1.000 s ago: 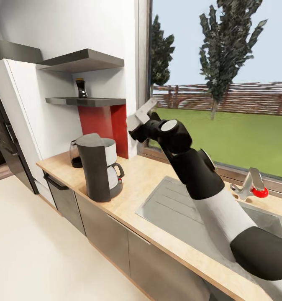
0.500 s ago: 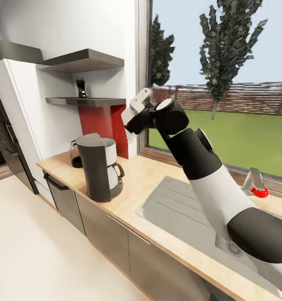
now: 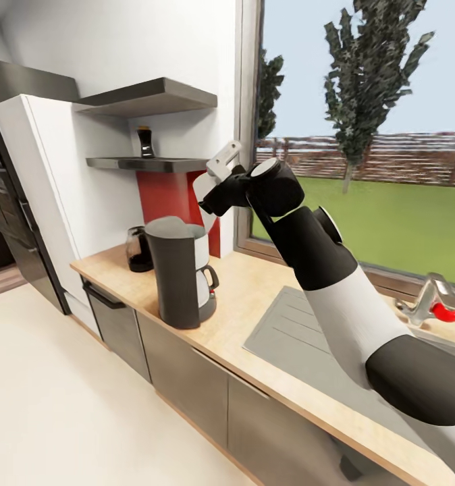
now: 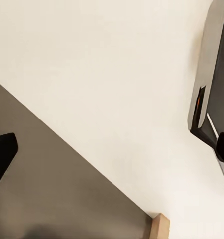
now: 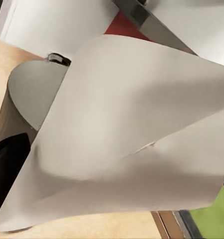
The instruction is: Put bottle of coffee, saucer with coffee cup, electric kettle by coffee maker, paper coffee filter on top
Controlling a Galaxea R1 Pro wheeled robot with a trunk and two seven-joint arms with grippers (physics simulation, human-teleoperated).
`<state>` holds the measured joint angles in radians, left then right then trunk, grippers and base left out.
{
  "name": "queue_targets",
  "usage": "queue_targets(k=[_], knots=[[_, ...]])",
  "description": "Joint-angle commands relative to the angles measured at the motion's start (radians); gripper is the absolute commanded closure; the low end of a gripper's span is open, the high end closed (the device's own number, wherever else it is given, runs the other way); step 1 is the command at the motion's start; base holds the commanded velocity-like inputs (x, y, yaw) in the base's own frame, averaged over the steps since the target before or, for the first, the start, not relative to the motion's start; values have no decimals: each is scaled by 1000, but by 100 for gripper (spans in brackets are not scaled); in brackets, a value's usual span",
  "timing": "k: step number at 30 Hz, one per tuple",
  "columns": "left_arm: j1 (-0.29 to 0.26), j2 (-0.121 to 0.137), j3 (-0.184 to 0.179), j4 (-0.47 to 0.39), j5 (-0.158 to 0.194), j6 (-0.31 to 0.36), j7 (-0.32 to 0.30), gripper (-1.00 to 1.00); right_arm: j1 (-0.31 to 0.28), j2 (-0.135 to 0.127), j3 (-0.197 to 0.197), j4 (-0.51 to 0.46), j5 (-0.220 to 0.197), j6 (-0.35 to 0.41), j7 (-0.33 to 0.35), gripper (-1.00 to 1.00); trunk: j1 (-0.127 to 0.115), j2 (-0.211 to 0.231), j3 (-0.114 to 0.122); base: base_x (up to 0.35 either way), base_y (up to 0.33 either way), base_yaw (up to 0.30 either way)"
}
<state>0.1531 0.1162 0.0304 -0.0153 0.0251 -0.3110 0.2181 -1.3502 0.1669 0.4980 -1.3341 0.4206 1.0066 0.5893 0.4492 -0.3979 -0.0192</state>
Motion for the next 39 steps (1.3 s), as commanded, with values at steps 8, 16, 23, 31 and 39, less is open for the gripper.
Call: queue_targets(k=[8, 16, 23, 31, 39], knots=[[0, -5, 3, -1, 3, -2, 0, -100, -1, -1, 1, 0, 10, 3, 9, 100, 1, -2, -2, 30, 44, 0], [0, -5, 2, -1, 3, 0, 0, -100, -1, -3, -1, -23, 12, 3, 8, 100, 1, -2, -2, 92, 53, 0], [0, -13, -1, -12, 9, 1, 0, -100, -13, -7, -10, -35, 25, 14, 6, 100, 1, -2, -2, 3, 2, 0], [0, -8, -1, -9, 8, 3, 0, -100, -58, -29, -37, -80, 63, 30, 7, 100, 1, -2, -2, 125, 104, 0], [0, -10, 1, -9, 7, 3, 1, -100, -93, -39, -38, -90, 113, 29, 5, 100, 1, -2, -2, 114, 86, 0]])
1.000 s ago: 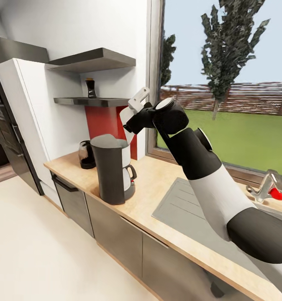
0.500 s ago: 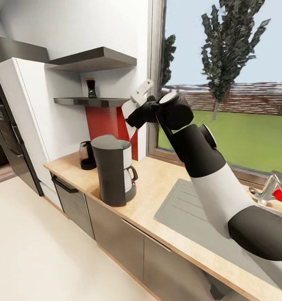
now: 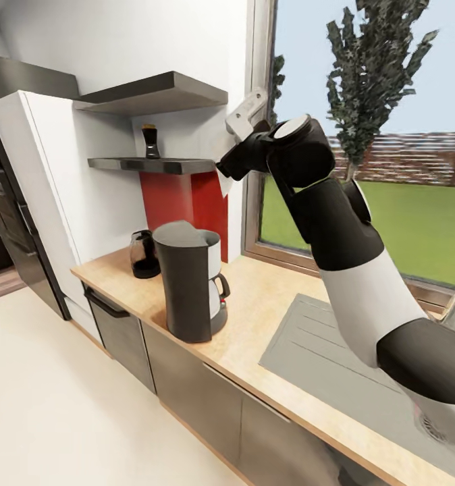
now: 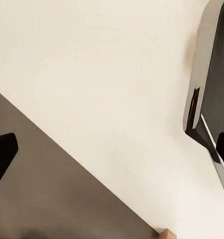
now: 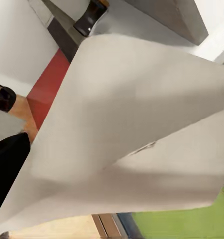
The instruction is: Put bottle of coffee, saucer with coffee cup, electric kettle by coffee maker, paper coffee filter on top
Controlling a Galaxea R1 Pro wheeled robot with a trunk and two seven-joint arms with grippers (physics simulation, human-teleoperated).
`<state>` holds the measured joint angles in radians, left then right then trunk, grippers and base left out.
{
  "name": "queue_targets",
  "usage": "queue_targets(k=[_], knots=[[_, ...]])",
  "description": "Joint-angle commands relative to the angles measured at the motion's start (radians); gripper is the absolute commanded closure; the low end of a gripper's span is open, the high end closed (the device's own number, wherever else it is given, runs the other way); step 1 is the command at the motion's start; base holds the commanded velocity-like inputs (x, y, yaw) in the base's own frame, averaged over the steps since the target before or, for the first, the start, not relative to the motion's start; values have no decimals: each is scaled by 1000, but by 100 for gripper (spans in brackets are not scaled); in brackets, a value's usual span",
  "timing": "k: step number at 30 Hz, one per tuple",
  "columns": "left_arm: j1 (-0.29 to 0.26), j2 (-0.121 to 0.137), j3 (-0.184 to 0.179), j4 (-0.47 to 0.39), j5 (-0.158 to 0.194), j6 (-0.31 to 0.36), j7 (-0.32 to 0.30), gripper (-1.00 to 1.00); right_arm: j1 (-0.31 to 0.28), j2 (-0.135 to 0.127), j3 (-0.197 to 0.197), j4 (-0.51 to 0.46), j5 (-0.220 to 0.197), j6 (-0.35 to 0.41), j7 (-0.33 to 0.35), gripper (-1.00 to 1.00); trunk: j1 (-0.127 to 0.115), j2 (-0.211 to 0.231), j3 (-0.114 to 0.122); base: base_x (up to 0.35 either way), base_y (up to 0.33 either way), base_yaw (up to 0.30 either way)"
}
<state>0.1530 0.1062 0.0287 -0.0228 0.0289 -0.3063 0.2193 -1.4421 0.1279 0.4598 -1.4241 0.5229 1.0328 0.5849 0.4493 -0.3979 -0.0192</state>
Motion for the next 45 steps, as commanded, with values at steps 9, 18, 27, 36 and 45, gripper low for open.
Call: queue_targets(k=[9, 18, 27, 36, 45], knots=[[0, 1, 2, 0, 2, -3, -1, -100, 50, -1, 0, 21, 20, -9, -30, 100, 1, -2, -2, 2, 1, 0], [0, 1, 2, 0, 2, -4, -1, -100, 170, 6, 0, 275, 19, -249, -269, 100, 1, -2, -2, 0, 0, 0], [0, 0, 2, 0, 0, -5, -1, -100, 170, 11, -3, 286, 17, -263, -279, 100, 1, -2, -2, 0, 0, 0], [0, 1, 2, 0, 1, -4, -1, -100, 170, 40, 2, 285, 9, -265, -273, 100, 1, -2, -2, 0, 0, 0], [0, 0, 5, 0, 3, -4, -1, -100, 170, 47, 3, 279, 11, -267, -270, 100, 1, -2, -2, 0, 172, 0]])
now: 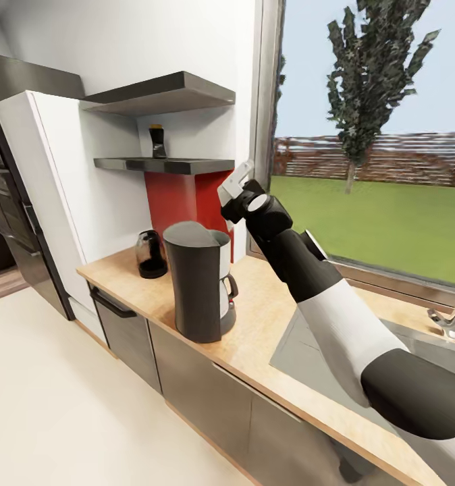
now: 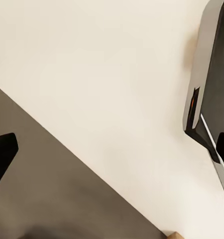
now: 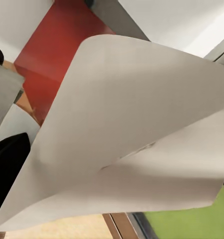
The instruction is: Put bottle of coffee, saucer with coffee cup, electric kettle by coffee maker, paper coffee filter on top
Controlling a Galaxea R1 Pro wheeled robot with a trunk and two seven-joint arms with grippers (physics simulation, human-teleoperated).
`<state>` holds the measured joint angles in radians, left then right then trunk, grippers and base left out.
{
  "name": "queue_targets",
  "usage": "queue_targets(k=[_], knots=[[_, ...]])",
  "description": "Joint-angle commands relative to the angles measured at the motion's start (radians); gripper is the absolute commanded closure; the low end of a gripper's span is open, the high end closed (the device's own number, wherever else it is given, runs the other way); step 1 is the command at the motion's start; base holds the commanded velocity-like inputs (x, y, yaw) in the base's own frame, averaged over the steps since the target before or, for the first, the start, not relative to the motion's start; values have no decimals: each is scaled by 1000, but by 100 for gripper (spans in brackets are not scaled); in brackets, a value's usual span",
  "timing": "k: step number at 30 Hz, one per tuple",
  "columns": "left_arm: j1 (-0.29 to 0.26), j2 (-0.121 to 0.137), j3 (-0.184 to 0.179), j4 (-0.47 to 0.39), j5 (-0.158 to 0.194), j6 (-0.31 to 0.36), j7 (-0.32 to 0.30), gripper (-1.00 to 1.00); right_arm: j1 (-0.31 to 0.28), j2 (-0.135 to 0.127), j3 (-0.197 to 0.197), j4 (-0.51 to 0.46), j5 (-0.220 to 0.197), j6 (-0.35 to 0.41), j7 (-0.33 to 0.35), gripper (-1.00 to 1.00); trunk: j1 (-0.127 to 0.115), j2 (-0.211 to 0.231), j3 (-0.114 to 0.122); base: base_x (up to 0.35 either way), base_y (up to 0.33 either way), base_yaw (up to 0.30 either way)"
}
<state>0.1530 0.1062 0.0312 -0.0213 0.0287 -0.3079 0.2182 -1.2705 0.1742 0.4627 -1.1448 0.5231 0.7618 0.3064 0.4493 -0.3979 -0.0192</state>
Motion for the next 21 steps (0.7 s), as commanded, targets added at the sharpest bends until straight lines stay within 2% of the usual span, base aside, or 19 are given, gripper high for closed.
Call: queue_targets(k=[1, 6, 11, 15, 21], knots=[[0, 0, 3, -2, 3, -2, 0, -100, -1, 0, 1, 0, 11, 4, 8, 100, 1, -2, -2, 0, 49, 0], [0, 0, 3, -2, 2, -3, 0, -100, -1, 0, 0, 0, 12, 4, 8, 100, 1, -2, -2, 1, 19, 0], [0, 1, 3, -1, 2, -2, 0, -100, -1, 0, -1, 0, 12, 4, 8, 100, 1, -2, -2, 48, 186, 0], [0, 1, 3, 0, 3, -2, 0, -100, -1, 0, -2, 6, 12, 4, 8, 100, 1, -2, -2, 19, 55, 0], [0, 1, 2, 0, 2, -2, 0, -100, -1, 0, -2, 8, 11, 4, 7, 100, 1, -2, -2, 139, 143, 0]])
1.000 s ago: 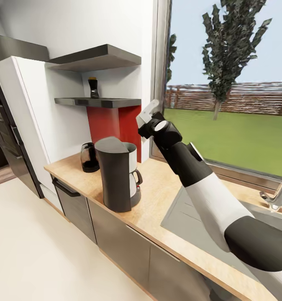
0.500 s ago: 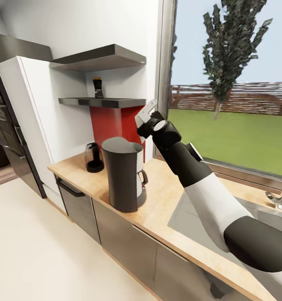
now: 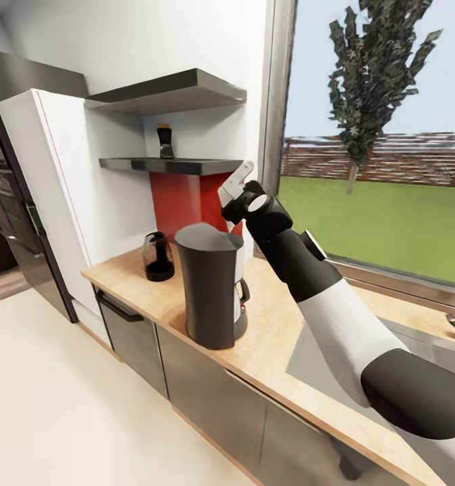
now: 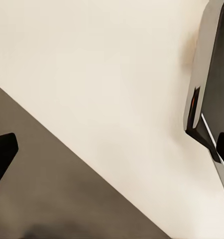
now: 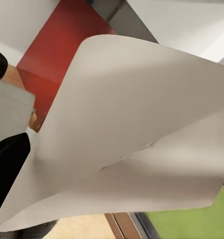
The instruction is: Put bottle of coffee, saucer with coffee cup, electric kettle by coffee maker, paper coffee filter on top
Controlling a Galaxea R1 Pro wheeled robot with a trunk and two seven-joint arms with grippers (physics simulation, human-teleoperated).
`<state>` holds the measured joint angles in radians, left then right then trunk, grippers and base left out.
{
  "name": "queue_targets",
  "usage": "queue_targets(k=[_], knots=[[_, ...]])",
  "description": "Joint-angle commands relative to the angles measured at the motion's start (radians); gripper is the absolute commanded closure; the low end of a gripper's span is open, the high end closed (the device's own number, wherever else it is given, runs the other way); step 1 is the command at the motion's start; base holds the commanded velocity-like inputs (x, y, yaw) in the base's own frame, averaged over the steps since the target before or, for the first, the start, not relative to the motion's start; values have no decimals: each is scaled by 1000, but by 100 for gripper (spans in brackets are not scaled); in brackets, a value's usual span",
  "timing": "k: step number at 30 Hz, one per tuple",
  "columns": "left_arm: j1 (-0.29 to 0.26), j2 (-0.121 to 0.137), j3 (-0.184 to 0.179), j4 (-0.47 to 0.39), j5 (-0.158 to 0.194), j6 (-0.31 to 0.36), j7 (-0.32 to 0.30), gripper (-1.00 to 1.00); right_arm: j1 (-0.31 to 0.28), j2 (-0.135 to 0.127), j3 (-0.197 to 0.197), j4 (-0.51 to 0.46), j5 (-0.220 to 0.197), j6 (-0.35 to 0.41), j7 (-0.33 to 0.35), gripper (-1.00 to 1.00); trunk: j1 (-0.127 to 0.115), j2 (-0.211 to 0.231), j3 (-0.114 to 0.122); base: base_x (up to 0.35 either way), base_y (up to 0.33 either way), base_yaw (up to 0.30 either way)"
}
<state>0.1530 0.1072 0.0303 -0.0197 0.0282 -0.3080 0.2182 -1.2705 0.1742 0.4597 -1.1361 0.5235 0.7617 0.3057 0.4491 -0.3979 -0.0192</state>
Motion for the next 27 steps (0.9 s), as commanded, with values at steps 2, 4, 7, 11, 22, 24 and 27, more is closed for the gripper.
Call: queue_targets(k=[2, 4, 7, 11, 22, 24, 27], knots=[[0, 0, 3, -2, 3, -2, 0, -100, -1, 0, 1, 1, 10, 4, 8, 100, 1, -2, -2, 62, 63, 0], [0, 0, 3, -2, 2, -2, 0, -100, -1, 0, 2, 2, 10, 5, 8, 100, 1, -2, -2, 20, 21, 0], [0, -1, 3, -2, 2, -2, 0, -100, -1, 0, 2, 15, 12, 5, 6, 100, 1, -2, -2, 7, 7, 0], [0, -1, 2, -2, 2, -2, 0, -100, -1, 0, 2, 38, 15, 5, 4, 100, 1, -2, -2, 0, 0, 0], [0, 0, 3, -2, 2, -2, 0, -100, -1, 0, 0, 45, 15, 4, 4, 100, 1, -2, -2, 18, 0, 0], [0, 0, 3, -2, 2, -2, 0, -100, -1, 0, -1, 45, 15, 4, 4, 100, 1, -2, -2, 2, 0, 0], [0, 0, 3, -2, 2, -2, 0, -100, -1, 0, 0, 63, 15, 4, 4, 100, 1, -2, -2, 0, 0, 0]])
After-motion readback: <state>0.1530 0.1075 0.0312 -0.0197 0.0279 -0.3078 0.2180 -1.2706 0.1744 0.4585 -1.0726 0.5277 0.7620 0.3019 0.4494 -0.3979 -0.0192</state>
